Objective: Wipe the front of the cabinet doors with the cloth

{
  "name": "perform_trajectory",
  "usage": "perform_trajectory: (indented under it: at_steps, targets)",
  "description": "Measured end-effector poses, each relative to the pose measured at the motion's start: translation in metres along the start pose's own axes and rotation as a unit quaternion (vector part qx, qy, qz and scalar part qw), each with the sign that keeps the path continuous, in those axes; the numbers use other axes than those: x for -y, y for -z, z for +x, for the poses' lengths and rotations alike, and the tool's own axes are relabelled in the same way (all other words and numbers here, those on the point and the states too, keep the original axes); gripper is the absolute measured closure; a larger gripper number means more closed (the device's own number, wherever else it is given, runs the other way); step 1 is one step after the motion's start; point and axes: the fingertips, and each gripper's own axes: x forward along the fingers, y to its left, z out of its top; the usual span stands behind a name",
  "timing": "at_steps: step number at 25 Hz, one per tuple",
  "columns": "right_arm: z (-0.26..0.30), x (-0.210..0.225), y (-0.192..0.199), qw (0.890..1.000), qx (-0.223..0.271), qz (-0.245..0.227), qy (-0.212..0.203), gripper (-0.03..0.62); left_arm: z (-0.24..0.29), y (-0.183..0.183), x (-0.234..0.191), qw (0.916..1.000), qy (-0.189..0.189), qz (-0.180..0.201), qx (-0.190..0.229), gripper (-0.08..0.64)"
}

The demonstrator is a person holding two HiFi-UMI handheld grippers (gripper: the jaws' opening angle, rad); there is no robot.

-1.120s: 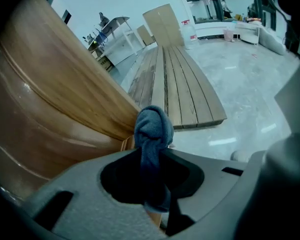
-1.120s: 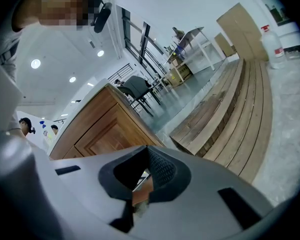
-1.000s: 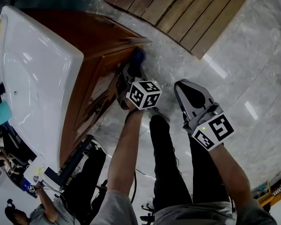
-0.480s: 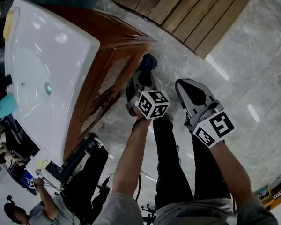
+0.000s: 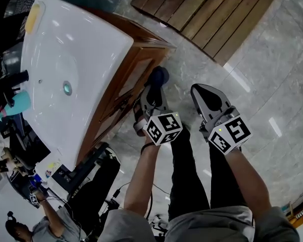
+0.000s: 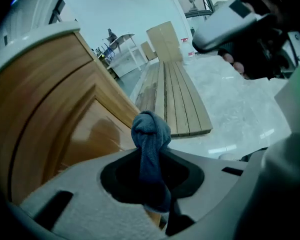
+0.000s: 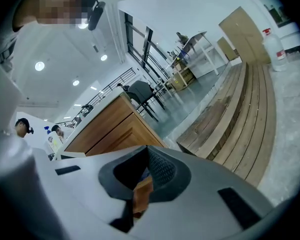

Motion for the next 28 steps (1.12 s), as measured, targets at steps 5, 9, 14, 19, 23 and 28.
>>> perform_trajectory:
  at_steps: [5, 9, 14, 19, 23, 28]
  targets:
    - [0.004, -0.022, -0.003, 1.000, 0.003, -0.015, -0.018, 0.581, -0.039, -0.019, -0.035, 0.9988, -0.036, 0.018, 0.026, 0.474]
    - [0.010, -0.033, -0.003, 1.000, 0.007, -0.009, -0.022, 0.581, -0.064, -0.032, -0.060, 0.9957, -0.065, 0.048, 0.045, 0.474]
    - [0.015, -0.044, -0.006, 1.000, 0.010, 0.001, -0.023, 0.581, -0.081, -0.039, -0.081, 0.9931, -0.083, 0.070, 0.043, 0.474]
    - [0.021, -0.049, -0.007, 1.000, 0.014, 0.007, -0.024, 0.581, -0.076, -0.021, -0.088, 0.9927, -0.091, 0.078, 0.017, 0.474]
    - [0.022, -0.043, -0.007, 1.000, 0.015, 0.008, -0.022, 0.581, -0.073, -0.018, -0.099, 0.9923, -0.104, 0.066, 0.013, 0.474]
    - [0.019, -0.037, -0.002, 1.000, 0.012, 0.011, -0.014, 0.581, -0.073, -0.017, -0.100, 0.9920, -0.107, 0.065, 0.014, 0.474]
